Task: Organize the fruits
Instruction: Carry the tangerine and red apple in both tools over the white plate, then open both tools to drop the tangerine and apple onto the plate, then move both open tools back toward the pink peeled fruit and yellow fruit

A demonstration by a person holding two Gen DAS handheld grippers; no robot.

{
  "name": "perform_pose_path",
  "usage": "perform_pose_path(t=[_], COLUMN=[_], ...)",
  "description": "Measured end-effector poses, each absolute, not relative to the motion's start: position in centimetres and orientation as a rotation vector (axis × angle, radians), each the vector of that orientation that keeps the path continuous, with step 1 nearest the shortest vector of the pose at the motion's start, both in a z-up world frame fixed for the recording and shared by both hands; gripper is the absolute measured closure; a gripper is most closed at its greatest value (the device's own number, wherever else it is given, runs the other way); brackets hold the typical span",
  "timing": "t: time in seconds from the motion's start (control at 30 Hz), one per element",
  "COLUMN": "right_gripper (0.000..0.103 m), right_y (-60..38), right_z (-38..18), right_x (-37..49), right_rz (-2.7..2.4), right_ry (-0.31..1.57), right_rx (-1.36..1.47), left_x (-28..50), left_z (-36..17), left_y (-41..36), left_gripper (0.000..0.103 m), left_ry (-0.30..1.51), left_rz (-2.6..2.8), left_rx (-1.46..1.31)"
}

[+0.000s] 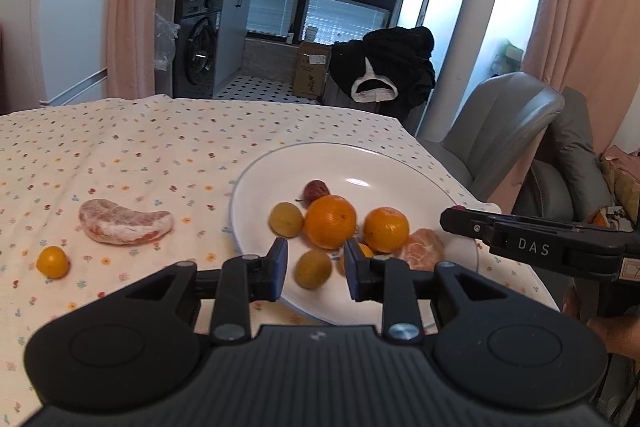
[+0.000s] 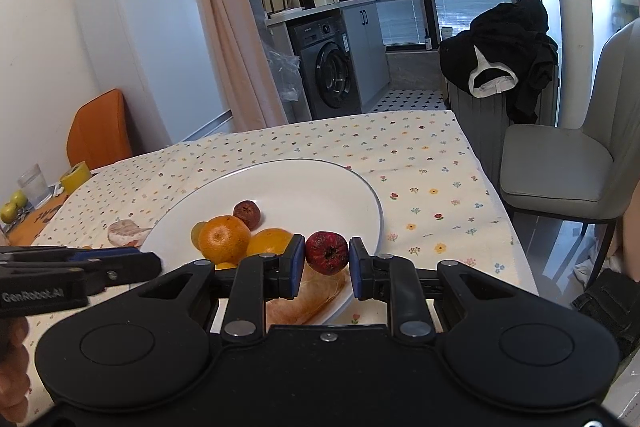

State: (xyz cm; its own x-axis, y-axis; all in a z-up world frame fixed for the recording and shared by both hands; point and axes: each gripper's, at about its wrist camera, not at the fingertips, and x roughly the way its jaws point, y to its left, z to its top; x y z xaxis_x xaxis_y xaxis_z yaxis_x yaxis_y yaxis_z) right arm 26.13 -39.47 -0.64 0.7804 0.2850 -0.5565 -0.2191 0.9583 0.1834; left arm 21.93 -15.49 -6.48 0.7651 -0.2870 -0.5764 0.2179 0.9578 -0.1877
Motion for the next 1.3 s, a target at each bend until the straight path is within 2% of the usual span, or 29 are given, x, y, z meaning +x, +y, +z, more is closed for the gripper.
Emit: perform_pose_path(t=[0.17,0.23,0.37,0.53,0.77,0.9,1.13,1.3], right_gripper=[0.081,0.076,0.073,0.073,0.073,0.066,0.065,0.057], right_y=[-39.3,-39.3,-39.2,-38.9,-37.0,-35.5,-33.3,-31.8], right_z=[-0.8,-0.7,-0.6,-0.6,0.0,0.3,0.6,0.7], right_x=[26.7,26.8,26.8,26.6,26.4,26.2,25.8,25.5], right_rz=[0.262,0.248,0.237,0.252,0.299,0.336,0.38,0.404], right_ry=[0.618,0.609,0.603,0.613,0.61,0.604,0.615,0.613], right_rx=[0.105,0.11,0.103,0.101,0.095,0.088,0.074,0.065], left_x=[22.0,22.0,21.9,21.5,20.7,20.1,19.3,18.6], left_z=[-6.3,-6.3,-6.4,-6.4,-6.0,-5.9,-6.1,-6.1], left_y=[-14.0,-13.5,-12.8,-12.4,-11.0,-9.5,-7.1,-5.7], left_gripper=[0.07,0.069,0.068,0.048,0.035,0.027,0.026,0.026], left_ry=[0.637,0.64,0.645,0.632,0.615,0.601,0.601,0.6], left_rz=[-0.232,-0.215,-0.194,-0.176,-0.14,-0.089,-0.031,-0.003], left_rx=[-0.118,-0.122,-0.128,-0.128,-0.113,-0.114,-0.129,-0.136])
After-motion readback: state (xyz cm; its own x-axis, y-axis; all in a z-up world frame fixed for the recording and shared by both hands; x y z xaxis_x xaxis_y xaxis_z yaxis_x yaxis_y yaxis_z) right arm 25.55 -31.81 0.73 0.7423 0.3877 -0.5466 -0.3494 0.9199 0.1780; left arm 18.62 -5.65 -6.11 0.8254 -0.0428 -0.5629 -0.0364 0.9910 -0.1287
